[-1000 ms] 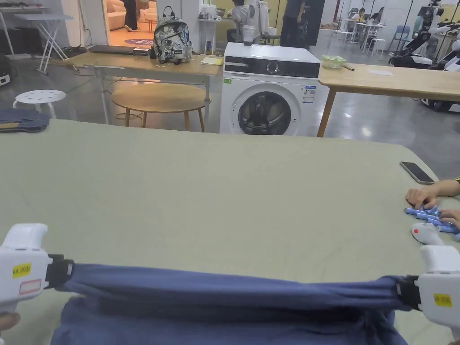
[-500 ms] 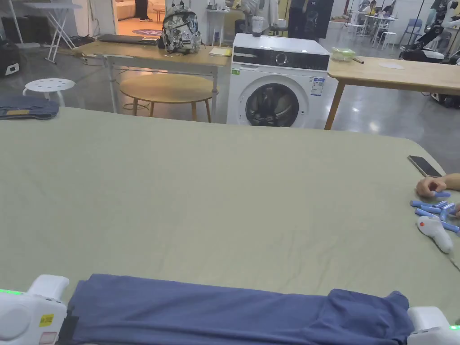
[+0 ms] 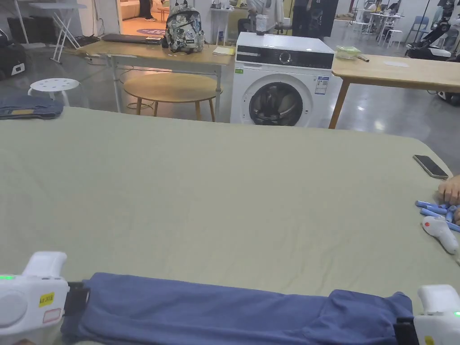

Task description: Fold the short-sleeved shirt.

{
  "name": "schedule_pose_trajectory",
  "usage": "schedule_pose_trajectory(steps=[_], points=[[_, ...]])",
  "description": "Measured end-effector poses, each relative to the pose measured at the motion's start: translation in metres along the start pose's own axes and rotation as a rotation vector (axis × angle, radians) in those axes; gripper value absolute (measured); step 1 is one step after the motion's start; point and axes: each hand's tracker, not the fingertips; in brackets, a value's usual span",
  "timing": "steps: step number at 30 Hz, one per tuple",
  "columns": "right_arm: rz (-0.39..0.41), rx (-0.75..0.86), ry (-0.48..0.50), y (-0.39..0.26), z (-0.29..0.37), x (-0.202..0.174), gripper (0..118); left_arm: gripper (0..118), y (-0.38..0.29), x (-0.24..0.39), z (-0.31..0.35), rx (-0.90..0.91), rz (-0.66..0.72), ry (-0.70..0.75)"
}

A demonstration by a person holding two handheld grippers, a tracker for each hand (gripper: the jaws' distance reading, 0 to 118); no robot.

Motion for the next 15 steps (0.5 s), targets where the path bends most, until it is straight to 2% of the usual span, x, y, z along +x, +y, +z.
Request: schedule_pose_trajectory(steps=[4, 9, 12, 13, 15], points=[[-0.068, 0.143, 0.004, 0.014, 0.002, -0.013, 73, 26, 0.013, 0.021, 0.015, 0.174, -0.048, 0.034], [-0.204, 0.507, 0.105, 0.028, 0.024, -0.044, 73, 26, 0.023, 0.052, 0.03, 0.374, -0.081, 0.047], [-0.26, 0.655, 0.075, 0.034, 0.048, -0.069, 71, 26, 0.027, 0.065, 0.034, 0.498, -0.111, 0.091], [-0.273, 0.702, 0.099, 0.035, 0.052, -0.074, 59, 26, 0.027, 0.07, 0.036, 0.536, -0.113, 0.101], [-0.272, 0.78, 0.089, 0.04, 0.061, -0.086, 28, 24, 0.023, 0.083, 0.043, 0.621, -0.119, 0.111]])
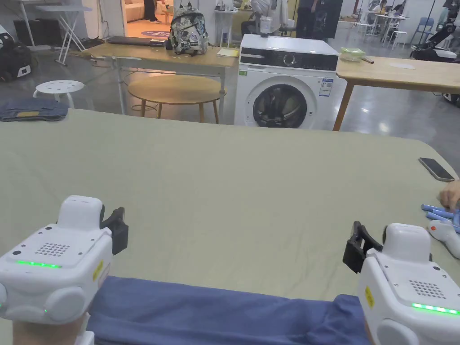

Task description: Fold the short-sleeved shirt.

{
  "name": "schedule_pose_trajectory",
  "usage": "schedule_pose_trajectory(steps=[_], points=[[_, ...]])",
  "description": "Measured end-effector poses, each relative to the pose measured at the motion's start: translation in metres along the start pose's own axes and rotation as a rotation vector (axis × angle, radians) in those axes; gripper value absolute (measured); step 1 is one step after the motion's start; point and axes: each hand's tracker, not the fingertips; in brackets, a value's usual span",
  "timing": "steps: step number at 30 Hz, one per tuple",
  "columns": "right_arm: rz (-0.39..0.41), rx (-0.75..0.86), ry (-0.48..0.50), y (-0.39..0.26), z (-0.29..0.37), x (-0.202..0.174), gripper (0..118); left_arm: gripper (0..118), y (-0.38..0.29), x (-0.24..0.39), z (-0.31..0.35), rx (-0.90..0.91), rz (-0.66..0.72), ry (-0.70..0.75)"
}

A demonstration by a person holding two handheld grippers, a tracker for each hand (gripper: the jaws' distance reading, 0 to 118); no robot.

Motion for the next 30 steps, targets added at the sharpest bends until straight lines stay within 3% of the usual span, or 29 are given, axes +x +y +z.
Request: schedule_pose_trajectory(steps=[1, 3, 6, 12, 20, 21, 29, 30], points=[[0.017, 0.013, -0.009, 0.002, 0.0, -0.006, 11, 15, 0.002, 0.004, 0.002, 0.013, -0.002, 0.008], [0.011, 0.056, 0.021, 0.004, -0.001, -0.016, 6, 1, 0.004, 0.011, 0.005, 0.061, -0.016, 0.041], [0.0, 0.072, 0.034, 0.006, -0.002, -0.025, 0, 0, 0.008, 0.015, 0.005, 0.08, 0.002, 0.038], [-0.021, 0.062, 0.029, 0.006, -0.007, -0.033, 0, 0, 0.011, 0.009, 0.005, 0.072, 0.016, 0.02], [-0.007, 0.034, 0.058, 0.001, -0.015, -0.036, 0, 0, 0.003, -0.072, -0.013, -0.274, 0.153, -0.093], [-0.007, 0.024, 0.064, 0.0, -0.016, -0.037, 0, 0, -0.003, -0.086, -0.018, -0.389, 0.19, -0.114], [-0.018, -0.062, 0.136, -0.016, -0.027, -0.044, 0, 0, -0.072, -0.167, -0.062, -0.732, 0.485, -0.392], [-0.02, -0.075, 0.136, -0.018, -0.028, -0.045, 0, 8, -0.081, -0.176, -0.069, -0.776, 0.545, -0.429]])
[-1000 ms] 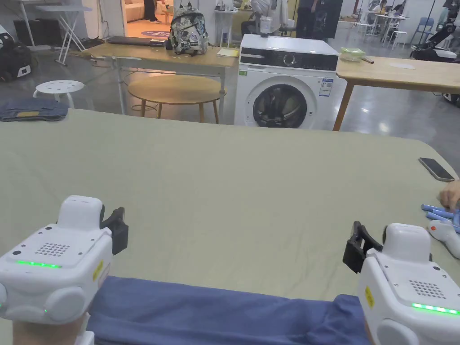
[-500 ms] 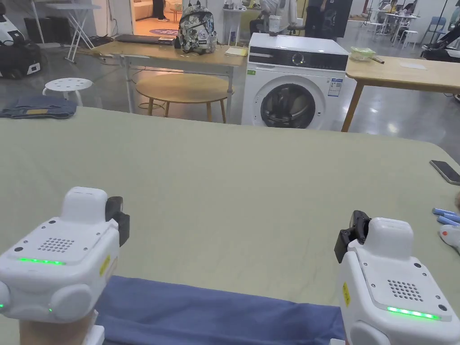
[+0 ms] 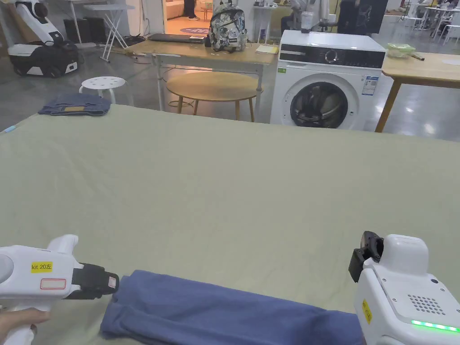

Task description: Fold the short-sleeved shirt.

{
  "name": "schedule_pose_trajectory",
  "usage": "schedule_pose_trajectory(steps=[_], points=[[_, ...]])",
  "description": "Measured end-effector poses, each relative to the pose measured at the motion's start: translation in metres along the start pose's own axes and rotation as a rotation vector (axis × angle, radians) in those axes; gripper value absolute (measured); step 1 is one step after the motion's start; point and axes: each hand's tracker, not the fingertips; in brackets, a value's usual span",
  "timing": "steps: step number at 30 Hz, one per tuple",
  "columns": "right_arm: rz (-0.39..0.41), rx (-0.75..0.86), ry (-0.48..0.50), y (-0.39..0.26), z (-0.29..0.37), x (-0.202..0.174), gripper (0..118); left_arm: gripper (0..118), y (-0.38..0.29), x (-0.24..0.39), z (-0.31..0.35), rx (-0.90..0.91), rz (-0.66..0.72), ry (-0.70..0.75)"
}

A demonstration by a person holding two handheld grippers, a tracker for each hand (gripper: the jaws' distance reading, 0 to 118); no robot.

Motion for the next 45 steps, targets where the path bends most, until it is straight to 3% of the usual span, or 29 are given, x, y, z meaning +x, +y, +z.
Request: schedule_pose_trajectory(steps=[1, 2, 6, 9, 10, 21, 23, 24, 25, 26, 31, 38, 42, 45], points=[[0.0, -0.007, 0.001, -0.002, -0.002, -0.001, 0, 24, 0.001, -0.01, -0.004, -0.018, 0.049, -0.028], [0.0, -0.014, 0.006, -0.004, -0.003, -0.002, 0, 32, -0.004, -0.008, -0.005, -0.03, 0.094, -0.061], [-0.001, -0.037, 0.01, -0.012, -0.005, -0.001, 0, 36, 0.001, -0.035, -0.022, -0.057, 0.147, -0.075], [0.005, -0.051, 0.008, -0.016, -0.007, 0.002, 0, 68, 0.004, -0.051, -0.035, -0.085, 0.199, -0.135], [0.005, -0.055, 0.005, -0.016, -0.007, 0.003, 0, 72, 0.003, -0.056, -0.038, -0.107, 0.243, -0.186], [-0.006, -0.087, -0.009, -0.024, -0.011, 0.009, 0, 72, -0.011, -0.025, -0.07, -0.115, 0.229, -0.329], [-0.01, -0.091, -0.006, -0.026, -0.012, 0.009, 0, 61, -0.008, -0.031, -0.077, -0.113, 0.235, -0.33], [-0.01, -0.094, -0.005, -0.027, -0.012, 0.009, 0, 42, -0.008, -0.027, -0.079, -0.113, 0.233, -0.32], [-0.009, -0.095, -0.005, -0.027, -0.011, 0.007, 0, 13, -0.008, -0.023, -0.081, -0.121, 0.224, -0.274], [-0.008, -0.096, -0.003, -0.027, -0.011, 0.007, 0, 10, -0.011, -0.017, -0.083, -0.129, 0.206, -0.218], [0.001, -0.105, 0.004, -0.029, -0.009, 0.006, 0, 6, -0.017, -0.013, -0.07, -0.095, 0.209, -0.224], [0.004, -0.106, 0.002, -0.028, -0.009, 0.008, 0, 5, -0.002, 0.012, -0.034, -0.026, 0.1, -0.225], [0.003, -0.1, 0.002, -0.025, -0.009, 0.009, 0, 5, 0.013, 0.016, 0.0, 0.013, 0.066, -0.163], [0.002, -0.096, 0.006, -0.023, -0.01, 0.009, 0, 5, 0.023, 0.015, 0.024, 0.03, 0.053, -0.04]])
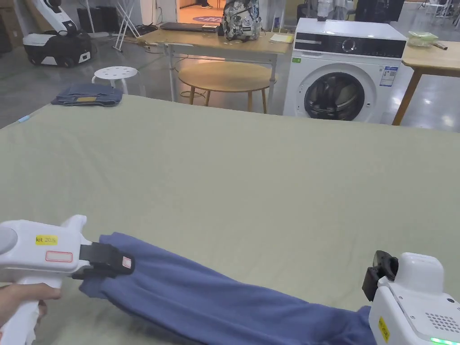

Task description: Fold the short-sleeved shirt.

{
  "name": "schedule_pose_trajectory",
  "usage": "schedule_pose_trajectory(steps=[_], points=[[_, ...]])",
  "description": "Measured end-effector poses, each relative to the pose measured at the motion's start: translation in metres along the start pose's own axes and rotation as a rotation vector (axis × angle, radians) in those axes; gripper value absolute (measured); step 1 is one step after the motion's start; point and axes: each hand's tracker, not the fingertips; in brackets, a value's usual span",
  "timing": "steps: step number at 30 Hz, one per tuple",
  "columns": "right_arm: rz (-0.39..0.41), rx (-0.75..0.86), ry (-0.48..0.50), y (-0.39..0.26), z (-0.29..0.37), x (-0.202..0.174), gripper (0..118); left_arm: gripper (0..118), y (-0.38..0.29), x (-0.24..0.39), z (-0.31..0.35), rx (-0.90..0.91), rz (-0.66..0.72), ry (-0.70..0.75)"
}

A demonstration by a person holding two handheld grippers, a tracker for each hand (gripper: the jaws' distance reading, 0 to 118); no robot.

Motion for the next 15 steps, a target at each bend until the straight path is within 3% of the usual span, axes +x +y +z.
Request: schedule_pose_trajectory(steps=[4, 7, 11, 15], points=[[0.0, 0.006, 0.008, 0.003, 0.001, -0.002, 0, 5, -0.004, 0.017, 0.027, 0.01, -0.031, 0.139], [0.003, 0.009, 0.011, 0.005, 0.003, -0.004, 0, 5, 0.007, -0.003, 0.031, 0.009, -0.013, 0.165], [-0.003, 0.008, 0.014, 0.008, 0.004, -0.004, 0, 5, -0.005, 0.026, 0.042, 0.016, -0.019, 0.114], [-0.004, 0.006, 0.016, 0.006, 0.003, -0.003, 0, 5, -0.007, 0.042, 0.033, -0.01, 0.022, -0.074]])
